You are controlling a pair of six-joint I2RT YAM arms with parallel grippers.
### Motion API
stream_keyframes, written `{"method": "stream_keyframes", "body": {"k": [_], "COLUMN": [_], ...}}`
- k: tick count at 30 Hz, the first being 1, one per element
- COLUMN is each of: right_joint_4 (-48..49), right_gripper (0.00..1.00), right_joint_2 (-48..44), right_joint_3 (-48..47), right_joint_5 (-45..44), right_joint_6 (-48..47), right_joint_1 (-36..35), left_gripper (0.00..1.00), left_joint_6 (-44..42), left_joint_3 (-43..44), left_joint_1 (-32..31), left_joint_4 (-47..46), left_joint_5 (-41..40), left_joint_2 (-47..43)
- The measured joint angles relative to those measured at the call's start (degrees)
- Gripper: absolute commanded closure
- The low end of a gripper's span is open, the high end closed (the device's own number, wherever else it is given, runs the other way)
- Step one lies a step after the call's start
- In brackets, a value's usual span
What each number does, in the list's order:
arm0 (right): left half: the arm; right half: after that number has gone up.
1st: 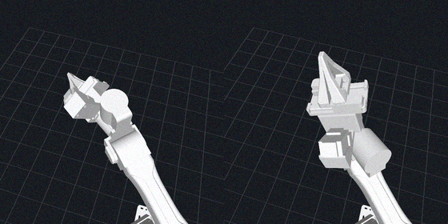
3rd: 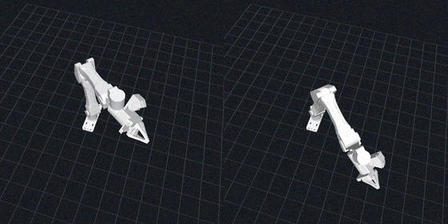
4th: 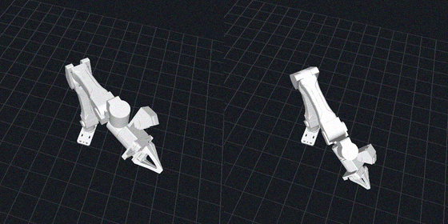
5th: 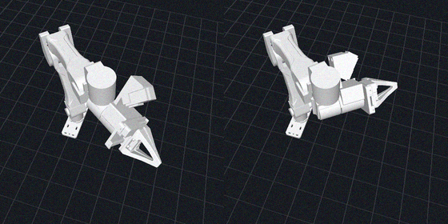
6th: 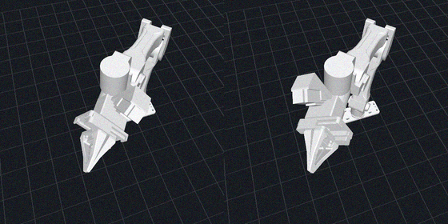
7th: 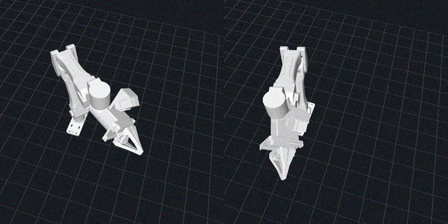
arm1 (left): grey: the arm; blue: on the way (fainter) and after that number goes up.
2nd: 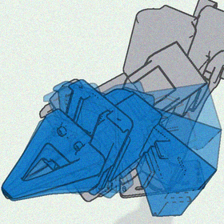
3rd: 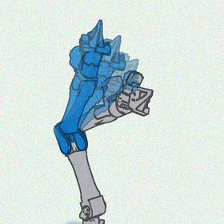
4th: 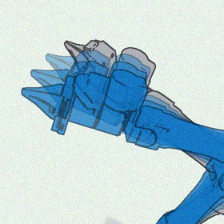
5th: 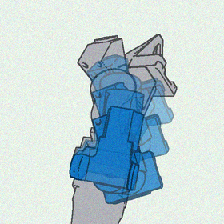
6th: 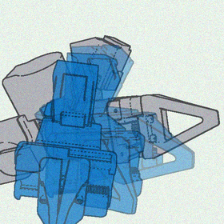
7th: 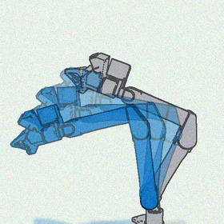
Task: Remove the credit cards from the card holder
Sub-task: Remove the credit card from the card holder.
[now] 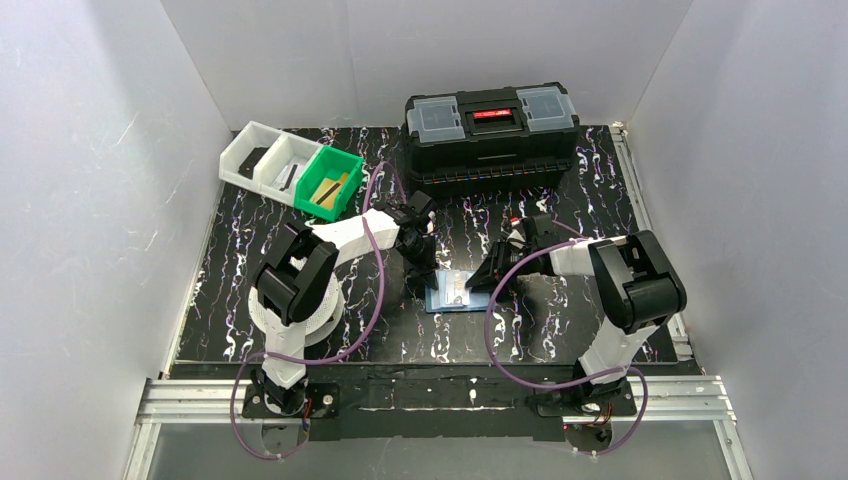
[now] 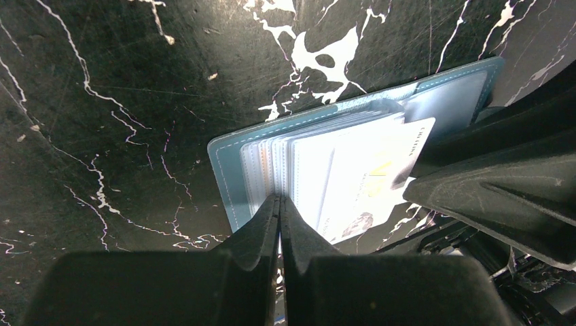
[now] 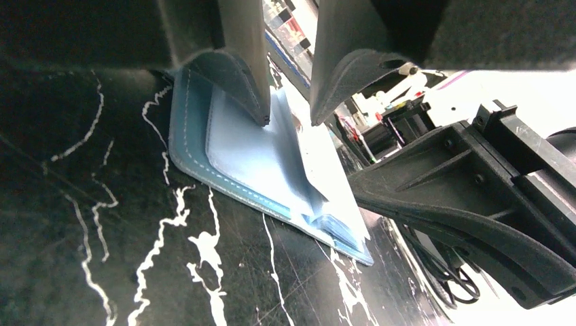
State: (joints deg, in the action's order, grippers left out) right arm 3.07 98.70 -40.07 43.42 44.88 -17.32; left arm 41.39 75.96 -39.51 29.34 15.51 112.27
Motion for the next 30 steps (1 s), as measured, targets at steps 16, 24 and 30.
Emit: {"method": "stream_keyframes", "body": {"k": [16,24,30], "right_joint_4": [3.0,-0.8,-6.9], "right_gripper": [0.99,0.99,0.99], "right_joint_2": [3.5,-0.9,-6.9], "right_joint_3": [-0.6,-0.5,-0.1], "right_joint_5": [2.8,-1.1,-6.0], "right_joint_6": [2.1,0.0,-3.2], "right_joint_1": [-1.1,-0.5,2.5], "left_gripper": [1.00,1.00,1.00], "left_joint_6": [0.0,0.0,-0.2], "left_joint_3": [-0.1,-0.3,-1.3], "left_joint_1": [0.0,0.0,0.2], "left_joint_4": [-0.2,-0.3,-0.4], "left_joint_5": [0.1,0.1,-0.3], "left_joint_2": [0.0,-0.1,-0.2]}}
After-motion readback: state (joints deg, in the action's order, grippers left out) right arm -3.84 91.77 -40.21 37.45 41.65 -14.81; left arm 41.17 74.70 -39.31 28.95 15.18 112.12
